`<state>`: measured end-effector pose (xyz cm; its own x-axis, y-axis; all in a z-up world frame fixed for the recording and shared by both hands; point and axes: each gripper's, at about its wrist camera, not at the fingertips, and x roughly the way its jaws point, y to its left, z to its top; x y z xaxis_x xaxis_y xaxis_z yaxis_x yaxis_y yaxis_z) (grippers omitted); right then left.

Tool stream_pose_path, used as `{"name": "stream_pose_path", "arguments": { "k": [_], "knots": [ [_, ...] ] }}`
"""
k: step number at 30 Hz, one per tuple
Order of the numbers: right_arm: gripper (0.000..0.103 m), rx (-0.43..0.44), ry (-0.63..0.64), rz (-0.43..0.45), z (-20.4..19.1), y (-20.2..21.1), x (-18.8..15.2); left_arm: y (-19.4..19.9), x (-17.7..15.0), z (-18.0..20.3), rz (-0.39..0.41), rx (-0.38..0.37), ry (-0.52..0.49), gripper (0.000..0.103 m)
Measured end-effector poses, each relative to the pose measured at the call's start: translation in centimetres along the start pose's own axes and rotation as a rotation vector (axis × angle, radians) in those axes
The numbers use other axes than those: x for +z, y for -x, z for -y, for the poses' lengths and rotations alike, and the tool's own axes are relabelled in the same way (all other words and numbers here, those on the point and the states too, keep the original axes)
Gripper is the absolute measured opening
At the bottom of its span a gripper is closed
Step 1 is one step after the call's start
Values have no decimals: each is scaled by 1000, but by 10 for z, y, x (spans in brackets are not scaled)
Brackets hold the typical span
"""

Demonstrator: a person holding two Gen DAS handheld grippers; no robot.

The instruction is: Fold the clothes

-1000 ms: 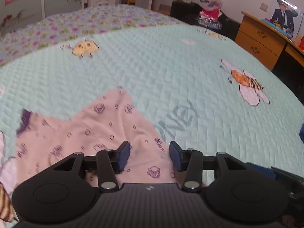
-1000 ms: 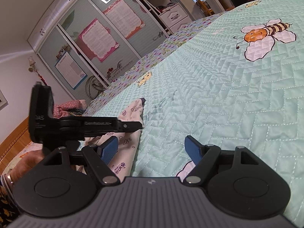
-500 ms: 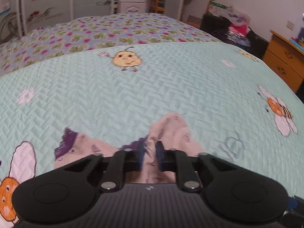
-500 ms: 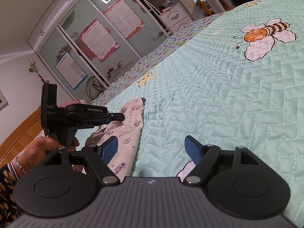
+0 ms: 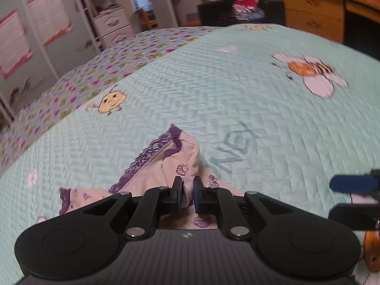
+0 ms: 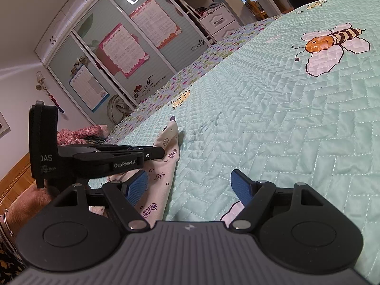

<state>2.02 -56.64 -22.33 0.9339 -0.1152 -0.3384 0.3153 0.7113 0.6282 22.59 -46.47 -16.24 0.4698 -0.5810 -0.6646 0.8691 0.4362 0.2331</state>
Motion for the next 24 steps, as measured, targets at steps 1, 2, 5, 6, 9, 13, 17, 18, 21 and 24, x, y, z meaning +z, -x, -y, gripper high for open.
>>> {"name": "stream_pose_path", "arguments": {
  "k": [1,2,5,6,9,13,17,18,21,24],
  "knots": [
    [78,0,0,0,0,0,0,1,0,-3,2,5,19,10],
    [78,0,0,0,0,0,0,2,1,-8,3,7,45,10],
    [78,1,-1,0,0,0,0,9,1,-29,11,-3,179,10],
    [78,1,-1,0,0,0,1,11,1,-38,15,-9,243,12],
    [78,0,-1,-1,1,-1,1,12,-5,-72,4,-62,488,12],
    [78,1,0,-1,1,-1,2,4,-18,-84,-55,-86,603,12],
    [78,1,0,-1,2,-1,2,7,-15,-64,-34,-62,512,12],
    [78,1,-1,-1,2,-1,2,8,-13,-57,-26,-50,474,12],
    [78,1,0,-1,2,-1,2,7,-3,-31,-7,-31,327,13],
    [78,1,0,-1,2,-1,2,6,5,-4,16,-25,161,21]
  ]
}}
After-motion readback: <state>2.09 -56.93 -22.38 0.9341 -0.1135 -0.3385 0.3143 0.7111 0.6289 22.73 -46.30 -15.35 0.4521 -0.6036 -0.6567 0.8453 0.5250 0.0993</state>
